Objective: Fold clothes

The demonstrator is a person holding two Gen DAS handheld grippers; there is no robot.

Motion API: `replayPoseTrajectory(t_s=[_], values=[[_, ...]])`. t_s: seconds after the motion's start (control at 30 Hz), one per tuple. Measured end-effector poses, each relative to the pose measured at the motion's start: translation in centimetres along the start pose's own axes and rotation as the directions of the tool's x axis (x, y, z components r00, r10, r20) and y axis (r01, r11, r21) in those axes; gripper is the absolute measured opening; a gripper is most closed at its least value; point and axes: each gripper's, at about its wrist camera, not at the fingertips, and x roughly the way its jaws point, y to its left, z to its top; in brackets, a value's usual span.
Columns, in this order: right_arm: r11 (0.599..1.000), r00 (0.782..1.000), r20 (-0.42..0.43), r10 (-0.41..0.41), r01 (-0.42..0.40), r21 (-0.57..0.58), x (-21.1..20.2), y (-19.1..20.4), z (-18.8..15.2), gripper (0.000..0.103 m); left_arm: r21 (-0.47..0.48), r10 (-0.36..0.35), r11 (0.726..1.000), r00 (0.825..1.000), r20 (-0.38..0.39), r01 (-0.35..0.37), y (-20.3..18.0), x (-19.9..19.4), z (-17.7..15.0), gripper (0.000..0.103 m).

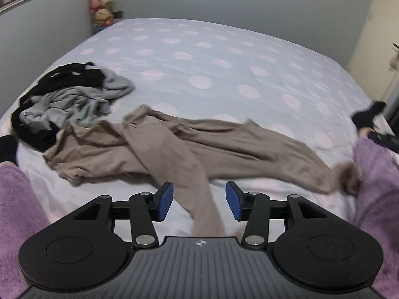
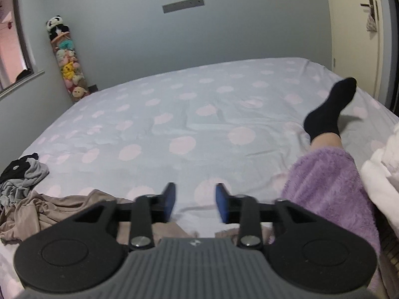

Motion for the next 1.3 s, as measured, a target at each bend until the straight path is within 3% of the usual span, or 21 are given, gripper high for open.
replayPoseTrajectory(t_s=[0.17, 0.3, 0.5, 0.67, 0.77, 1.07, 1.2, 1.27, 1.3], values=[[0.996, 0.996, -0.045, 0.077, -0.078, -0.03, 2.2, 1.9, -0.7, 0.04, -0.069, 0.078, 0.995, 0.996, 0.039, -0.075, 2.2, 1.8, 2.0, 0.048], [0.989, 0.987, -0.091, 0.134, -0.139, -0.052, 4.6, 3.6, -1.6, 0.04, -0.086, 0.115, 0.99, 0.992, 0.054, -0.11, 3.6, 3.9, 3.5, 0.059], [0.963, 0.961, -0.163, 0.223, -0.243, -0.115, 9.0, 6.3, -2.2, 0.043, -0.109, 0.133, 0.986, 0.99, 0.044, -0.128, 5.5, 8.9, 5.3, 0.059], [0.946, 0.951, -0.205, 0.229, -0.268, -0.183, 13.3, 8.2, -1.8, 0.043, -0.212, 0.106, 0.972, 0.994, 0.001, -0.103, 8.0, 12.9, 5.8, 0.059], [0.944, 0.946, -0.225, 0.233, -0.276, -0.183, 15.8, 8.6, -1.4, 0.043, -0.221, 0.113, 0.969, 0.993, -0.017, -0.114, 8.8, 14.8, 5.8, 0.058], [0.941, 0.922, -0.295, 0.251, -0.304, -0.15, 21.4, 9.7, -2.1, 0.043, -0.194, 0.122, 0.973, 0.992, -0.033, -0.126, 9.0, 18.1, 5.3, 0.038], [0.923, 0.923, -0.303, 0.237, -0.311, -0.225, 21.1, 10.8, -3.6, 0.045, -0.181, 0.129, 0.975, 0.991, -0.023, -0.131, 8.8, 18.7, 5.3, 0.032], [0.908, 0.921, -0.314, 0.233, -0.321, -0.27, 20.6, 11.4, -4.4, 0.045, -0.179, 0.135, 0.975, 0.991, -0.015, -0.135, 8.6, 18.6, 5.3, 0.025], [0.898, 0.921, -0.317, 0.227, -0.323, -0.297, 20.4, 11.7, -4.7, 0.044, -0.17, 0.14, 0.975, 0.99, -0.01, -0.14, 8.4, 18.5, 5.3, 0.016]])
